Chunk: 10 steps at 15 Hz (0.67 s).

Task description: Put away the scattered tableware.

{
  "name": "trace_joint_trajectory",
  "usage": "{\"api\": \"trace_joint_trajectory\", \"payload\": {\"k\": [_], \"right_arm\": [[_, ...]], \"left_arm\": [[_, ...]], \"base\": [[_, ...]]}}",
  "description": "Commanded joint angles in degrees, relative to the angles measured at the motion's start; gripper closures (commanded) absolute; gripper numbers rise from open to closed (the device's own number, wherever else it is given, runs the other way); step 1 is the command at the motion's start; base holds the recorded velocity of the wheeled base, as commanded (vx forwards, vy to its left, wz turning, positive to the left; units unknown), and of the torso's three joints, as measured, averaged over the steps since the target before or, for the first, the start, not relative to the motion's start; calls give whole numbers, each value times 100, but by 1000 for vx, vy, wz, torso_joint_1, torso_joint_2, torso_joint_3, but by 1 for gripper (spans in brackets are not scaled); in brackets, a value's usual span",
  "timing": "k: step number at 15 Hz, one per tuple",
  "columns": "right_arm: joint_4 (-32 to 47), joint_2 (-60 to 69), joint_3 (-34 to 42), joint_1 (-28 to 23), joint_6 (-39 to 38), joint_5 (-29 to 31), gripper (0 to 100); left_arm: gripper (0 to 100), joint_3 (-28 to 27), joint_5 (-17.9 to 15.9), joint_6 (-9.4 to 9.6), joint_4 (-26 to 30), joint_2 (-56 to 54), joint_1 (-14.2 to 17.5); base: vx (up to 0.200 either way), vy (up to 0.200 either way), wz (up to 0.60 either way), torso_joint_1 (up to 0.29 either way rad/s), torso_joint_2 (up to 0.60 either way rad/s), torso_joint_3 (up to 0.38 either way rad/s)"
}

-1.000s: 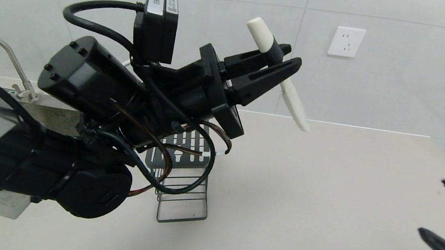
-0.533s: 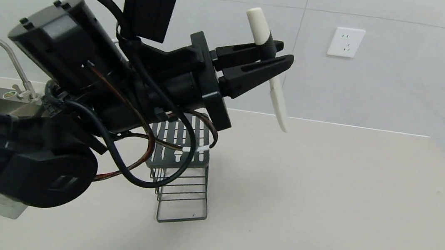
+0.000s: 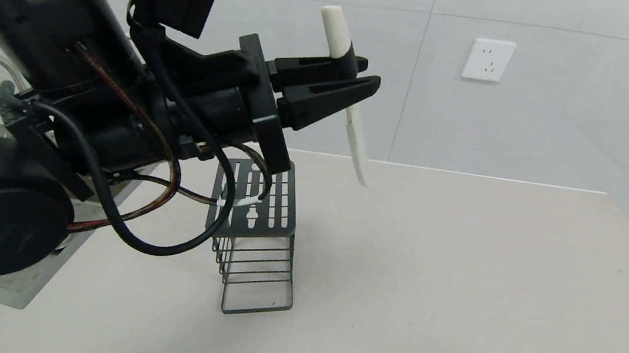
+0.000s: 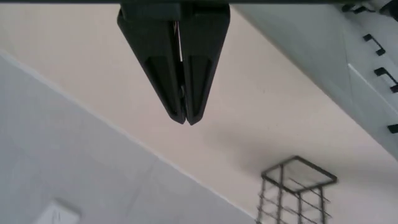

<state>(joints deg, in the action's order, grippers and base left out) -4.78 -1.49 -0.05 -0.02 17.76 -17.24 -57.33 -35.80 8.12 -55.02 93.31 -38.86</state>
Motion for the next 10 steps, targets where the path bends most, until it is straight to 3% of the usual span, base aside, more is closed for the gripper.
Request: {"api": "trace_joint_trajectory", "payload": {"k": [1,3,7,8,10], "right_arm": [[74,149,5,-33,-721,590,100],[601,149,-4,-24,-1653,1601,100],[487,149,-4,-24,-1759,1530,100],[487,149,-4,-24,-1750,1530,100],[487,149,-4,-24,-1697,1530,100]], "left_arm": [[100,82,179,102,-9,-181,19],[100,310,460,146,-106,-216,125],[100,609,469,287,-194,-454,283],[100,811,469,322,-211,-594,564],[100,952,460,427,-238,-665,722]], "base": [[0,0,0,0,0,0],[0,0,0,0,0,0],[0,0,0,0,0,0],[0,0,0,0,0,0],[0,0,0,0,0,0]]}}
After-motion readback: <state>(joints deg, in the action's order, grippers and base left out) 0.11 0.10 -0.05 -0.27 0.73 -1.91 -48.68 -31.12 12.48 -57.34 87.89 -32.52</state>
